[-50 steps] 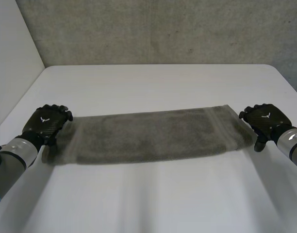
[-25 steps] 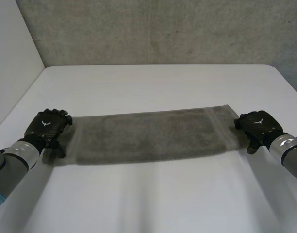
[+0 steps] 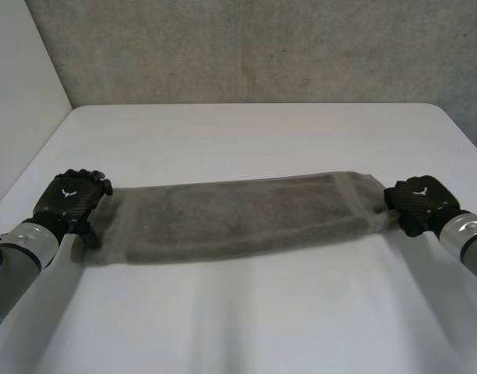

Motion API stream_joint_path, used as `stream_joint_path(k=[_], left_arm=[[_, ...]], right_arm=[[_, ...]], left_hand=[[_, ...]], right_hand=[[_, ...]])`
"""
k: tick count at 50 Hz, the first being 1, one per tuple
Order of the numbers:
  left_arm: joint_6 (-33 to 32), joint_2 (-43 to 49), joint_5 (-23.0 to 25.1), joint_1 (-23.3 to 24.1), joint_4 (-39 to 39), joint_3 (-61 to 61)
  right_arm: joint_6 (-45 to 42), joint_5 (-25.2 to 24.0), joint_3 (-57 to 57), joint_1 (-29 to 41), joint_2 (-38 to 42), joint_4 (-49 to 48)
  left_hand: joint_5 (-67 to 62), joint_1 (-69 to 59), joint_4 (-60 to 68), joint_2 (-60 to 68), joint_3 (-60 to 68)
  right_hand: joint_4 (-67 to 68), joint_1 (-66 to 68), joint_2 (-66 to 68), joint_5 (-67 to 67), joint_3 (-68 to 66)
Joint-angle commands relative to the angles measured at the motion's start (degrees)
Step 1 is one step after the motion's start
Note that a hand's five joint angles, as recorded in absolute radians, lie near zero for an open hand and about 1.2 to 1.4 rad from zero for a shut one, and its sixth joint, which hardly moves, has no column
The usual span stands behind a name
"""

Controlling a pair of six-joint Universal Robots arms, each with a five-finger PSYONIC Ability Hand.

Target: Fold the towel.

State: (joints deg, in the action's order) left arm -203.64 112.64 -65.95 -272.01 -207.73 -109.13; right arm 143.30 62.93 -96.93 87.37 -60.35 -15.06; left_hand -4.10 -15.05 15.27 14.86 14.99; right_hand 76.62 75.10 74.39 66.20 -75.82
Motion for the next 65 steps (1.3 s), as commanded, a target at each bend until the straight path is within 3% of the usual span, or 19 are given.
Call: stream_joint_path(k=[1,10,19,21,24,26,27,29,30,32,33,37,43,47,49,51,52,53,65], left_arm=[[0.53,-2.85,0.03,0.69,0.48,-0.29],[7.55,-7.51,0.20,1.48,0.83,-1.09],[12.75,-11.56,0.38,3.85,1.45,1.64],[13.71,-12.96,0.12,5.52,1.71,3.39],[14.94,-13.41,-0.06,7.62,2.06,5.23],[15.47,-13.41,-0.06,8.76,2.15,6.20],[15.47,-13.41,-0.06,8.78,2.15,6.21],[16.52,-13.41,-0.41,10.70,2.24,7.61],[16.52,-13.41,-0.41,10.71,2.24,7.62],[17.14,-12.79,-1.89,12.02,2.15,8.84],[17.14,-12.79,-1.90,12.03,2.15,8.85],[17.49,-11.74,-4.88,13.78,2.15,9.90],[18.72,-9.81,-6.74,15.19,2.06,10.08],[19.86,-8.66,-6.83,15.19,2.06,9.90],[20.22,-8.22,-6.83,15.19,2.06,9.90],[20.39,-7.61,-6.83,15.19,2.06,9.99],[20.39,-7.61,-6.83,15.19,2.06,9.99],[20.39,-7.34,-6.83,15.28,2.06,10.08],[20.48,-6.38,-6.83,18.17,2.06,9.64]], right_arm=[[-0.74,-3.15,0.51,-7.02,-2.66,2.74],[-9.33,-6.77,6.30,-20.04,-4.69,10.47],[-12.87,-5.63,14.05,-16.62,-5.39,21.21],[-10.16,-3.44,15.80,-7.27,-7.31,23.14],[-8.04,-1.58,16.25,-1.68,-8.29,23.06],[-4.54,3.05,17.12,9.60,-9.08,22.53],[-4.52,3.08,17.13,9.66,-9.08,22.53],[-3.03,8.85,19.14,21.64,-8.03,20.61],[-3.03,8.88,19.15,21.70,-8.03,20.59],[-2.76,14.74,22.73,33.42,-4.18,17.10],[-2.76,14.76,22.75,33.48,-4.16,17.08],[-2.24,20.99,29.15,46.63,3.64,13.83],[-1.88,23.29,35.48,54.30,14.37,13.91],[-1.71,22.76,36.38,54.92,16.23,13.83],[-1.62,22.85,36.82,54.92,16.41,13.83],[-1.10,23.46,36.90,54.49,15.97,13.91],[-1.09,23.47,36.90,54.48,15.97,13.91],[-0.22,23.47,36.47,53.70,15.27,14.09],[10.86,21.27,27.24,40.69,1.82,19.28]], left_hand=[[1.36,2.31,-2.53,-2.12,-2.25],[2.04,2.98,-3.20,-2.80,-2.92],[2.04,2.98,-3.20,-2.80,-2.92],[2.04,2.98,-3.20,-2.80,-2.92],[2.04,2.98,-3.20,-2.80,-2.92],[2.04,2.98,-3.20,-2.80,-2.92],[2.04,2.98,-3.20,-2.80,-2.92],[2.04,2.98,-3.20,-2.80,-2.92],[2.04,2.98,-3.20,-2.80,-2.92],[2.04,2.98,-3.20,-2.80,-2.92],[2.04,2.98,-3.20,-2.80,-2.92],[2.04,2.98,-3.20,-2.80,-2.92],[2.04,2.98,-3.20,-2.80,-2.92],[2.04,2.98,-3.20,-2.80,-2.92],[2.04,2.98,-3.20,-2.80,-2.92],[2.04,2.98,-3.20,-2.80,-2.92],[2.04,2.98,-3.20,-2.80,-2.92],[2.04,2.98,-3.20,-2.80,-2.92],[1.70,2.65,-2.87,-2.46,-2.59]], right_hand=[[3.38,4.90,5.61,3.80,-4.18],[3.38,4.90,5.61,3.80,-4.18],[3.38,4.90,5.61,3.80,-4.18],[3.38,4.90,5.61,3.80,-4.18],[3.38,4.90,5.61,3.80,-4.18],[3.38,4.90,5.61,3.80,-4.18],[3.38,4.90,5.61,3.80,-4.18],[3.38,4.90,5.61,3.80,-4.18],[3.38,4.90,5.61,3.80,-4.18],[3.38,4.90,5.61,3.80,-4.18],[3.38,4.90,5.61,3.80,-4.18],[3.38,4.90,5.61,3.80,-4.18],[3.38,4.90,5.61,3.80,-4.18],[3.38,4.90,5.61,3.80,-4.18],[-5.65,-4.13,-3.41,-5.23,4.84],[-46.66,-45.14,-44.43,-46.24,45.86],[-46.86,-45.34,-44.62,-46.44,46.05],[-65.68,-64.16,-63.44,-65.26,64.87],[-66.62,-65.10,-64.39,-66.20,65.82]])
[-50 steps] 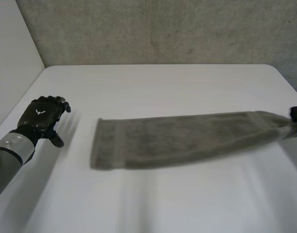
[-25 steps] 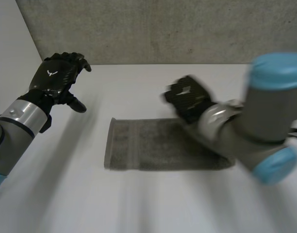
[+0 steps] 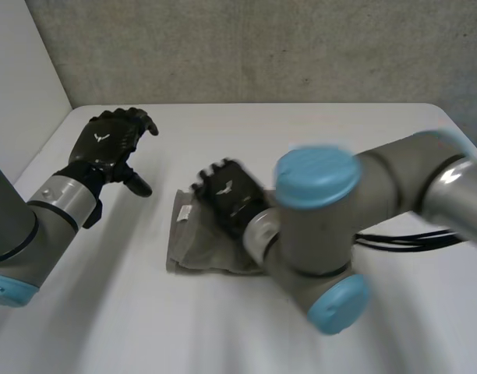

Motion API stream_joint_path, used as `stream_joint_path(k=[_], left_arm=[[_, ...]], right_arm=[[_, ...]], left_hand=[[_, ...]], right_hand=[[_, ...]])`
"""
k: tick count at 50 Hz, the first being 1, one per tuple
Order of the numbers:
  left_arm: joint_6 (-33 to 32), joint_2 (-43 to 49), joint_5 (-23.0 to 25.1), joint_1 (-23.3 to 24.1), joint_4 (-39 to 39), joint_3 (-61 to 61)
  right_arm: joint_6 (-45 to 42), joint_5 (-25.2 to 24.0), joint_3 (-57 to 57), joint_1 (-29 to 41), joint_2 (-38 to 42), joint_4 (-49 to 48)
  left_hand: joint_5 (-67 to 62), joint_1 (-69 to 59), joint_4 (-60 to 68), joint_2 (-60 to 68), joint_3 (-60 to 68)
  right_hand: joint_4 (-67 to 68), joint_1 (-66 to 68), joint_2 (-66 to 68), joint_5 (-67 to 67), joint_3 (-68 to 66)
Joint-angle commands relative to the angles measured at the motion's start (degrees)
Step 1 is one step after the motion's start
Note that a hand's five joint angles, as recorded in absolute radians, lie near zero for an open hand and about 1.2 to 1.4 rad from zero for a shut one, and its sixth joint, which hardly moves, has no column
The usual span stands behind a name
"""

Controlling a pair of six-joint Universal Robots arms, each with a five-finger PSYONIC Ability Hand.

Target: Fold the towel.

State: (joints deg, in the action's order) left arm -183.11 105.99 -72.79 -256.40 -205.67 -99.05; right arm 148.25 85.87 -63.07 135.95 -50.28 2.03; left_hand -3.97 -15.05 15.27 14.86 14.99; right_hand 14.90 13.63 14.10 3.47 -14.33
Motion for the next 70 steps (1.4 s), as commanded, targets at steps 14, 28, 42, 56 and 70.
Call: stream_joint_path(k=[14,28,42,56,70], left_arm=[[-0.40,0.71,0.19,8.02,-0.52,-4.22],[-0.23,2.64,0.10,8.81,-0.61,-4.13],[-0.14,2.46,0.10,7.94,-0.61,-3.96],[-0.14,2.20,0.02,7.93,-0.61,-4.31],[-0.14,2.73,0.10,7.85,-0.79,-4.66]], right_arm=[[7.58,-15.38,-36.60,-27.67,-19.33,-4.58],[6.97,-15.65,-43.01,-31.80,-18.63,-14.87],[7.23,-17.40,-43.01,-35.14,-18.72,-16.54],[8.02,-17.67,-44.41,-34.79,-19.59,-14.34],[8.72,-17.93,-45.91,-34.88,-18.37,-15.91]], left_hand=[[1.57,2.65,-2.87,-2.46,-2.59],[1.40,2.48,-2.70,-2.29,-2.42],[1.74,2.81,-3.03,-2.63,-2.75],[1.90,2.98,-3.20,-2.80,-2.92],[1.90,2.98,-3.20,-2.80,-2.92]], right_hand=[[-2.79,-1.53,-2.00,-1.37,2.23],[18.06,19.33,18.86,19.49,-18.63],[65.10,66.37,65.90,66.53,-65.67],[22.44,23.71,23.24,23.87,-23.01],[22.77,24.03,23.56,24.19,-23.33]])
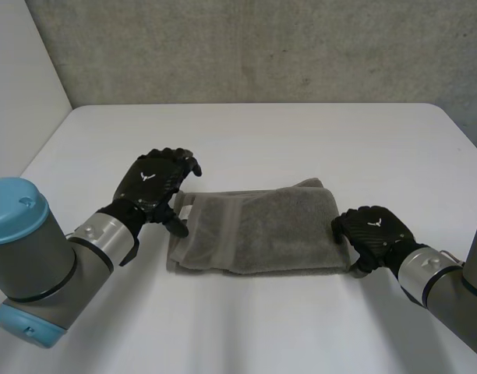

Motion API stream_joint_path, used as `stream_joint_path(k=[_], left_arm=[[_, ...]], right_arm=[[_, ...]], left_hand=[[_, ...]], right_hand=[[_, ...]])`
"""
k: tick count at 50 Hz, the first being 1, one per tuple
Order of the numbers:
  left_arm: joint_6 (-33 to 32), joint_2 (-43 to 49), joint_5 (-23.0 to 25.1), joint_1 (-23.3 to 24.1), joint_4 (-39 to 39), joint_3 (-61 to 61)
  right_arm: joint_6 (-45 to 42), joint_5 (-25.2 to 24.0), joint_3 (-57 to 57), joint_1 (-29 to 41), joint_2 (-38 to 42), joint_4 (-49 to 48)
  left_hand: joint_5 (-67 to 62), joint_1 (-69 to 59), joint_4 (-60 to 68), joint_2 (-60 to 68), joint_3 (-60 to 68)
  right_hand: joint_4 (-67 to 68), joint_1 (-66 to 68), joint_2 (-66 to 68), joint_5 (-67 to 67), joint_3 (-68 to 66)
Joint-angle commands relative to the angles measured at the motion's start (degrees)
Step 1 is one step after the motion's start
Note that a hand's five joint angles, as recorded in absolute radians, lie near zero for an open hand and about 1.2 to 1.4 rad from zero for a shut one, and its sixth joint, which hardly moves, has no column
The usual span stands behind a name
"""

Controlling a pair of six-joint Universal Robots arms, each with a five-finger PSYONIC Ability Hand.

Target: Fold the towel.

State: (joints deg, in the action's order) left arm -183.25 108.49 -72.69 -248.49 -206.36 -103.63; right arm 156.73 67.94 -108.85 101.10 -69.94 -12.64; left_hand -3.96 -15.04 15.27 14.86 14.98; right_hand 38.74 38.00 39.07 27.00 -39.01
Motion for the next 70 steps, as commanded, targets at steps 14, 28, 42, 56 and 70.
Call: stream_joint_path(k=[14,28,42,56,70], left_arm=[[0.00,0.94,0.00,0.02,-0.09,-0.08],[-0.09,1.11,0.00,-0.07,-0.09,-0.17],[-0.18,1.20,0.00,-0.07,-0.09,-0.26],[-0.09,0.85,0.00,-0.15,-0.09,-0.61],[0.09,0.50,-0.35,-0.15,-0.35,-0.17]], right_arm=[[6.31,0.09,0.04,-0.03,2.61,-4.76],[10.61,0.62,-0.14,1.99,2.96,-4.67],[10.61,1.49,-0.31,3.40,2.70,-4.93],[4.74,2.11,-1.27,-1.68,1.47,-4.06],[-3.64,2.37,4.24,1.69,-6.96,3.50]], left_hand=[[1.90,2.98,-3.20,-2.80,-2.92],[1.90,2.98,-3.20,-2.80,-2.92],[1.90,2.98,-3.20,-2.80,-2.92],[1.90,2.98,-3.20,-2.80,-2.92],[2.07,3.15,-3.37,-2.97,-3.09]], right_hand=[[11.88,12.63,11.55,13.62,-11.62],[4.31,5.06,3.98,6.05,-4.05],[31.14,31.89,30.81,32.88,-30.87],[41.26,42.00,40.93,43.00,-40.99],[41.26,42.00,40.93,43.00,-40.99]])
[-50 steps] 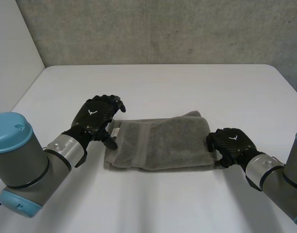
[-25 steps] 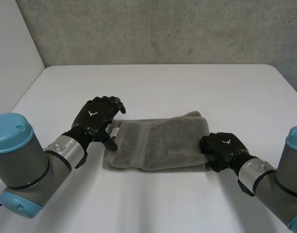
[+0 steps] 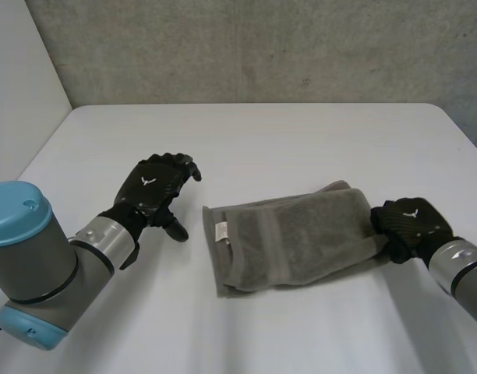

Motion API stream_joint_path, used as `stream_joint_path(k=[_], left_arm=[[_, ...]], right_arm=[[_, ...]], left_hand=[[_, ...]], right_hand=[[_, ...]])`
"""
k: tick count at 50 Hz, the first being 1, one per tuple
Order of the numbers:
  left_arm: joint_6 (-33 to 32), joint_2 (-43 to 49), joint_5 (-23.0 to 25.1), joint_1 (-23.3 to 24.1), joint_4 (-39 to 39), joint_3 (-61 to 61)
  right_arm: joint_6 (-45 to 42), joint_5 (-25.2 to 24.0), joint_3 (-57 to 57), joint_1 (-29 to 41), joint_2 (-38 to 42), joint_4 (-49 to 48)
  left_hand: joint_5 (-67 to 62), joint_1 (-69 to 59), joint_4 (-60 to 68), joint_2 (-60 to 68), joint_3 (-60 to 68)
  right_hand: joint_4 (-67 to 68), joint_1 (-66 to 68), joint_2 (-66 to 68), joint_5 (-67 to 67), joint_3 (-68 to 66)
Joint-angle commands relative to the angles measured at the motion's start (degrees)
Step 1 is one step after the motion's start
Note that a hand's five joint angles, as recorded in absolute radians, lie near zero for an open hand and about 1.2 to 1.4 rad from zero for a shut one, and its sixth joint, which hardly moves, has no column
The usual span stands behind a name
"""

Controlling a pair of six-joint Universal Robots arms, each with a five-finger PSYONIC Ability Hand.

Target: Fold the towel.

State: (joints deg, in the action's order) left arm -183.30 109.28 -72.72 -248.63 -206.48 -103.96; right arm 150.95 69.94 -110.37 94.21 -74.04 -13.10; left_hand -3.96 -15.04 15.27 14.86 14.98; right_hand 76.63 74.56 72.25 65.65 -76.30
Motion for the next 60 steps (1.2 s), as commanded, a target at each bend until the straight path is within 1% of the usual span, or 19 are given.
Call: stream_joint_path(k=[1,3,4,6,9,11,12,14,18,19,20,21,22,25,31,37,43,49,60], left_arm=[[0.13,-0.39,-0.58,-0.01,-0.33,0.16],[0.13,-0.39,-0.84,-0.01,-0.50,0.07],[0.13,-0.39,-0.84,-0.01,-0.50,0.07],[0.22,-0.48,-1.80,0.08,-0.94,-0.19],[0.31,-0.65,-3.30,0.17,-1.99,-0.37],[0.57,-0.65,-4.00,0.08,-2.43,-0.46],[0.57,-0.65,-4.01,0.08,-2.44,-0.46],[1.88,-0.91,-5.41,-0.18,-2.96,-0.81],[3.65,-1.18,-5.85,-0.27,-3.23,-0.90],[4.09,-1.18,-5.77,-0.27,-3.23,-0.90],[4.26,-1.18,-5.77,-0.27,-3.23,-0.90],[4.27,-1.18,-5.77,-0.27,-3.23,-0.90],[4.35,-1.09,-5.77,-0.27,-3.23,-0.90],[4.35,-1.09,-5.77,-0.27,-3.23,-0.90],[4.44,-1.09,-5.85,-0.27,-3.32,-0.46],[4.62,-0.65,-5.94,1.13,-3.32,0.69],[7.24,-0.30,-5.94,6.04,-3.23,1.39],[9.36,1.36,-5.94,8.95,-2.97,0.95],[8.75,9.71,-5.77,9.40,-3.05,1.91]], right_arm=[[2.15,0.38,5.78,8.62,-2.87,3.96],[4.60,1.43,9.80,16.23,-2.52,4.31],[4.61,1.43,9.82,16.26,-2.52,4.31],[5.40,3.79,13.58,23.78,-1.12,4.31],[5.40,5.56,15.62,28.48,1.00,4.31],[5.40,8.71,19.82,37.67,6.16,4.49],[5.40,8.73,19.84,37.71,6.18,4.49],[5.67,10.65,22.47,43.75,10.47,4.57],[5.49,11.63,23.89,46.50,14.45,4.57],[5.49,12.06,24.32,47.28,15.75,4.57],[5.49,12.07,24.33,47.29,15.77,4.57],[5.49,12.59,24.59,47.38,16.20,4.75],[5.75,13.12,24.59,47.38,16.29,5.10],[6.10,14.35,24.07,46.77,15.33,5.71],[8.83,14.79,22.13,45.36,10.93,5.89],[12.08,13.38,18.26,38.41,5.57,5.89],[13.92,9.97,16.24,30.70,2.14,5.19],[18.66,6.89,17.03,26.64,4.50,4.75],[20.26,5.83,19.93,25.14,14.79,3.78]], left_hand=[[2.07,3.14,-3.37,-2.96,-3.09],[2.07,3.14,-3.37,-2.96,-3.09],[2.07,3.14,-3.37,-2.96,-3.09],[2.07,3.14,-3.37,-2.96,-3.09],[2.07,3.14,-3.37,-2.96,-3.09],[2.07,3.14,-3.37,-2.96,-3.09],[2.07,3.14,-3.37,-2.96,-3.09],[2.24,3.31,-3.54,-3.13,-3.25],[2.24,3.31,-3.54,-3.13,-3.25],[2.24,3.31,-3.54,-3.13,-3.25],[2.24,3.31,-3.54,-3.13,-3.25],[2.24,3.31,-3.54,-3.13,-3.25],[2.24,3.31,-3.54,-3.13,-3.25],[2.24,3.31,-3.54,-3.13,-3.25],[2.24,3.31,-3.54,-3.13,-3.25],[2.07,3.14,-3.37,-2.96,-3.09],[1.90,2.97,-3.20,-2.79,-2.92],[1.73,2.80,-3.03,-2.63,-2.75],[1.23,2.30,-2.53,-2.12,-2.25]], right_hand=[[3.37,5.44,7.75,4.35,-3.70],[3.37,5.44,7.75,4.35,-3.70],[3.37,5.44,7.75,4.35,-3.70],[3.37,5.44,7.75,4.35,-3.70],[3.37,5.44,7.75,4.35,-3.70],[3.37,5.44,7.75,4.35,-3.70],[3.37,5.44,7.75,4.35,-3.70],[3.37,5.44,7.75,4.35,-3.70],[2.26,4.32,6.63,3.23,-2.58],[-17.23,-15.16,-12.85,-16.25,16.90],[-17.42,-15.36,-13.05,-16.45,17.09],[-42.07,-40.01,-37.70,-41.09,41.74],[-58.81,-56.74,-54.43,-57.83,58.48],[-66.63,-64.56,-62.25,-65.65,66.30],[-66.63,-64.56,-62.25,-65.65,66.30],[-66.63,-64.56,-62.25,-65.65,66.30],[-66.63,-64.56,-62.25,-65.65,66.30],[-66.63,-64.56,-62.25,-65.65,66.30],[-66.63,-64.56,-62.25,-65.65,66.30]])
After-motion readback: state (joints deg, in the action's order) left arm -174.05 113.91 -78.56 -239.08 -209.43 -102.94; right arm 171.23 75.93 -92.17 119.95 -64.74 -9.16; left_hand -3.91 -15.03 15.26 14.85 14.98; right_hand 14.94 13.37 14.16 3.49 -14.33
